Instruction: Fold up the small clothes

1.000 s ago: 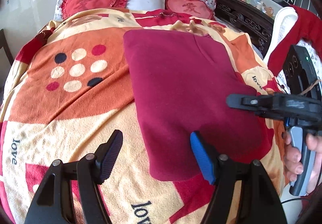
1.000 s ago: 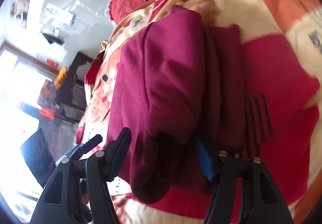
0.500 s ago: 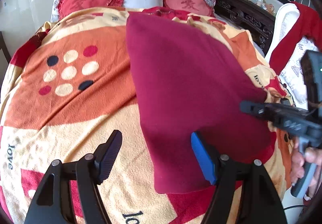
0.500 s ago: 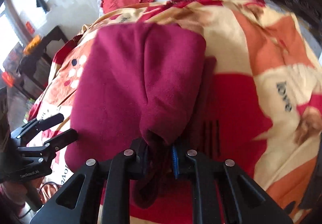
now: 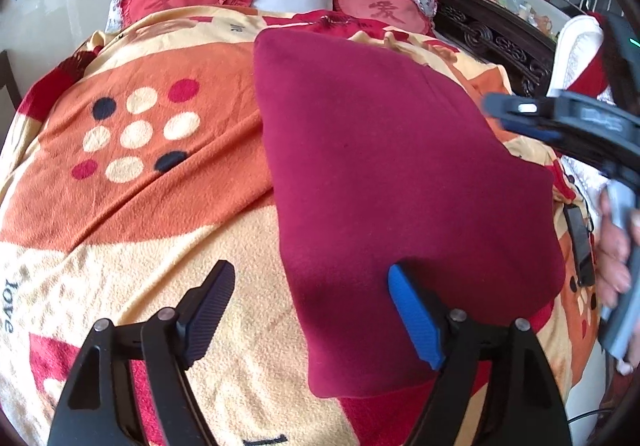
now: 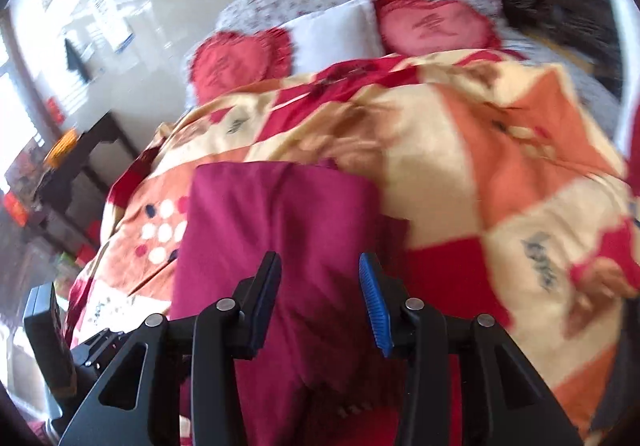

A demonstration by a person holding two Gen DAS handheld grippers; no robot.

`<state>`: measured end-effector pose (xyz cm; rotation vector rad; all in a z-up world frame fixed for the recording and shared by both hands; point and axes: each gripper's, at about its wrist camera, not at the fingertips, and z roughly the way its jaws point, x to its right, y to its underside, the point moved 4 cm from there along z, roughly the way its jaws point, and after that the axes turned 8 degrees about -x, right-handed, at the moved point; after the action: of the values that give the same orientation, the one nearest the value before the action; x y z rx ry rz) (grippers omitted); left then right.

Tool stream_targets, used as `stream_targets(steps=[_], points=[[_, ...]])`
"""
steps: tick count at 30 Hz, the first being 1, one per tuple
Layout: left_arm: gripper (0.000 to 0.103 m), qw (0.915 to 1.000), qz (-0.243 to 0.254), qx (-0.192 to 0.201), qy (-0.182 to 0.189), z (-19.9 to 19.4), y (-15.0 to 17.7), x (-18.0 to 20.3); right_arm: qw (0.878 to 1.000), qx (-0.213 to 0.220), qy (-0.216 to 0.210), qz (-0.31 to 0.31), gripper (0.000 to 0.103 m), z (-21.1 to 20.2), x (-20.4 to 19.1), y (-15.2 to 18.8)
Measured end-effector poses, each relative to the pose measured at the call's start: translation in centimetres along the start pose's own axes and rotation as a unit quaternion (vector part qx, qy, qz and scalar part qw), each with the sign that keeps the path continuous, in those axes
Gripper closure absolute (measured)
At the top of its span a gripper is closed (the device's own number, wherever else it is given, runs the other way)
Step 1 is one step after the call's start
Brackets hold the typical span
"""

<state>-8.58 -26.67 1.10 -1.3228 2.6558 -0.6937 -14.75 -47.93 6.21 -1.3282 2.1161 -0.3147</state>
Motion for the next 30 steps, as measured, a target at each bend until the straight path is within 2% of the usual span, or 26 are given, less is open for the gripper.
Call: stream_targets(steps=[2,5,8,14,19,23,25,28,30], points=[[0.017,1.0,-0.003,0.001,0.002,0.1,0.1,-0.2,0.999,-0.027,0.013,-0.029,0.085,2.7,-0.7,-0.7],[0.016,1.0,-0.006,0.002,0.004,0.4,0.1,-0.3,0.996,-0.061,0.041,-0.051,0.086,6.6,-0.6,-1.4],[0.016,0.9999,-0.014,-0.001,0.005,0.6,0.0,-0.3,0.997,-0.059,0.043,-0.027,0.088,8.2,0.5,-2.3],[0.016,1.0,-0.007,-0.002,-0.004,0.4,0.0,-0.2,0.996,-0.059,0.055,-0.04,0.089,5.2,-0.1,-1.7],[0.016,1.0,-0.009,-0.002,-0.004,0.4,0.2,-0.2,0.996,-0.056,0.043,-0.062,0.088,2.0,-1.2,1.1],[0.016,1.0,-0.008,-0.003,-0.003,0.4,0.2,0.0,0.994,-0.07,0.058,-0.058,0.087,2.3,-0.1,3.5],[0.016,1.0,-0.006,-0.005,-0.005,0.4,0.3,0.1,0.993,-0.08,0.07,-0.053,0.081,3.8,0.9,4.4],[0.016,1.0,0.0,-0.008,0.004,0.0,-0.1,0.0,0.996,-0.068,0.051,-0.038,0.08,3.4,1.3,4.5],[0.016,0.9997,-0.008,-0.006,0.022,-0.5,-0.7,-0.6,0.999,-0.046,0.019,-0.022,0.079,1.9,1.7,4.0]])
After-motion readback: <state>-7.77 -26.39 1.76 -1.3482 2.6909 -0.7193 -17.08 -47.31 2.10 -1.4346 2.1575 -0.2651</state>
